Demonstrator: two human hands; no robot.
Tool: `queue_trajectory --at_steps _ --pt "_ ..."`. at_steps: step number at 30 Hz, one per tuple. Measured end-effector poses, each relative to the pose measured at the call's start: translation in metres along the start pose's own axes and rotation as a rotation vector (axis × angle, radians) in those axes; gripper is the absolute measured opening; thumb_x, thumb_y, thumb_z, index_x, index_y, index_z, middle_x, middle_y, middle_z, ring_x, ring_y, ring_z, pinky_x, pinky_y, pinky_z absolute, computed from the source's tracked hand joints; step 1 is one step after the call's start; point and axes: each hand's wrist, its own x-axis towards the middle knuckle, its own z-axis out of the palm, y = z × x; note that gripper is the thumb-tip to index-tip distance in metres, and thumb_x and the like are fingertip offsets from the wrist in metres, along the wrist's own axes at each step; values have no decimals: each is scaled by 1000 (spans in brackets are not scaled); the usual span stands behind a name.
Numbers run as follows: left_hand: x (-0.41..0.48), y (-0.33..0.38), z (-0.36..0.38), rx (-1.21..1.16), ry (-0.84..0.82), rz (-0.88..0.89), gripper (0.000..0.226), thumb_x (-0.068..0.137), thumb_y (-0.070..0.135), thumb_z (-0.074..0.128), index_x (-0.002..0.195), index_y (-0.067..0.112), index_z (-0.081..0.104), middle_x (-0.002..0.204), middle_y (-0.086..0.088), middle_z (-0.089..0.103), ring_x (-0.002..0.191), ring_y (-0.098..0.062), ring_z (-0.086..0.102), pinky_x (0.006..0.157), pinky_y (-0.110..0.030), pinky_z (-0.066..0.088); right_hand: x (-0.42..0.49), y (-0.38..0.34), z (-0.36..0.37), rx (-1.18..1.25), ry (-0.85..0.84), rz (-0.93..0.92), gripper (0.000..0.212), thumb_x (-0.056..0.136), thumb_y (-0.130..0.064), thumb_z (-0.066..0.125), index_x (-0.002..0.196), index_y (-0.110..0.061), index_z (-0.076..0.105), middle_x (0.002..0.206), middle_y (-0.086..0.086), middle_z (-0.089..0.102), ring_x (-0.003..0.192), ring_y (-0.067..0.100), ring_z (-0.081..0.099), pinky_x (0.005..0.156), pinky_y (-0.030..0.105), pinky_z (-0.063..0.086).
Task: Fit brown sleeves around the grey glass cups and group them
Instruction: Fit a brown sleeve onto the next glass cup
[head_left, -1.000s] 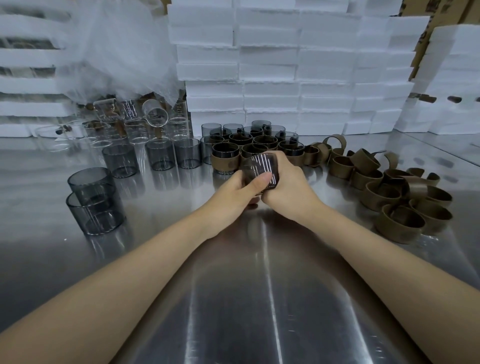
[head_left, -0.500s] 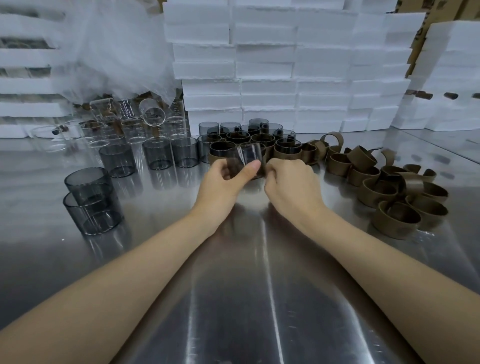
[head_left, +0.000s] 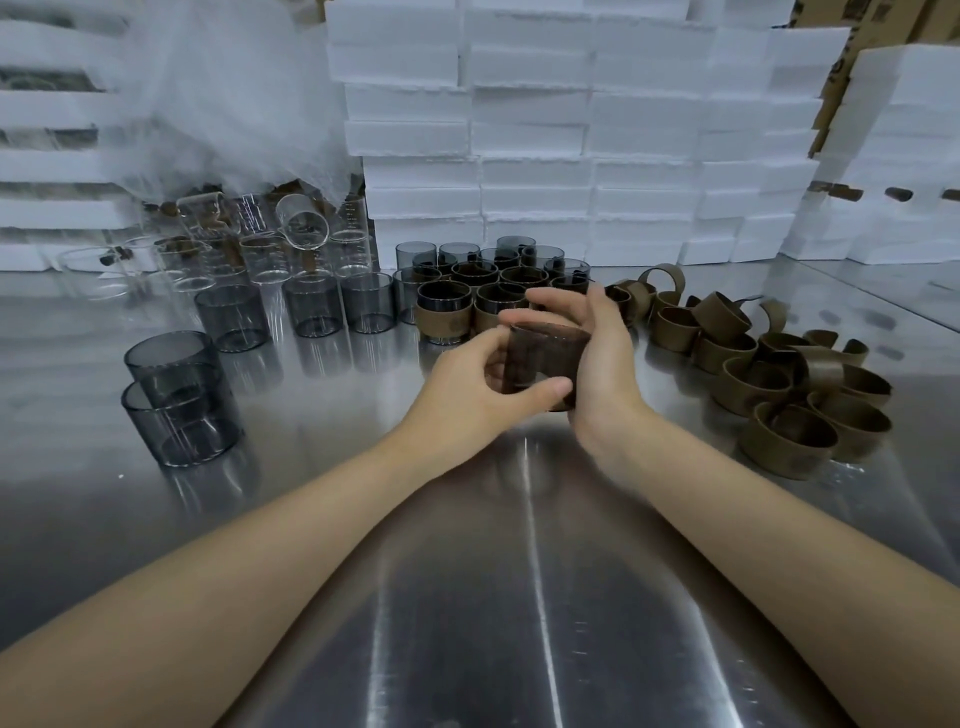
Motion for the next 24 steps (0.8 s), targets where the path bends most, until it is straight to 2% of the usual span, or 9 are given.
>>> queue_trajectory --at_steps 4,6,8,11,14,17,19,22,24 --pt "6 -4 0 -207 45 -66 32 80 35 62 112 33 55 97 14 71 95 -9 67 82 -31 55 5 7 5 -120 -76 -18 49 105 -41 21 98 -19 64 85 0 72 74 10 68 62 24 55" --pt "10 -6 -3 -345 106 -168 31 82 36 53 112 28 54 101 3 69 100 -18 67 90 -45 55 3 14 9 -277 -144 -25 49 105 -44 21 113 -18 61 104 5 71 96 10 67 87 28 55" --pt "12 -5 -6 -454 160 -244 26 87 38 50 108 24 56 95 0 71 93 -18 70 84 -44 57 0 17 7 -528 -215 -105 49 104 -45 21 128 -18 53 118 7 65 111 18 61 100 40 47" --pt "14 -1 -9 -581 198 -317 33 103 41 39 113 15 56 104 -10 70 85 -16 72 72 -35 59 -2 7 0 -984 -215 -309 44 104 -41 22 129 -19 51 110 5 66 103 22 60 91 41 48" --pt "17 5 -10 -785 285 -399 43 104 44 34 117 7 51 104 -20 66 78 -24 71 65 -32 60 3 -3 -12 -1574 -75 -440 32 99 -27 34 119 -15 56 115 7 60 109 30 54 83 40 44" --pt "18 6 -13 -903 377 -444 39 102 46 40 105 9 53 103 -15 63 88 -30 68 65 -32 62 9 -10 -25 -1911 6 -158 40 92 -25 40 127 -11 52 135 14 45 124 34 42 96 45 36" --pt "17 6 -15 -834 328 -455 29 97 50 47 103 21 52 104 -11 65 88 -27 70 62 -28 60 13 -17 -34 -2006 64 35 46 90 -26 41 133 -13 48 149 16 28 134 39 28 105 60 27" --pt "15 5 -14 -668 231 -428 40 86 39 67 115 31 40 111 -8 64 78 -22 73 54 -21 52 21 -29 -50 -1958 120 227 51 91 -26 41 141 -15 40 159 12 2 142 45 10 103 74 17" --pt "13 2 -13 -616 206 -380 56 86 17 72 124 30 33 110 -4 64 77 -19 73 56 -18 51 23 -36 -58 -1892 140 288 50 92 -25 40 141 -12 38 158 12 1 140 46 12 103 71 25"
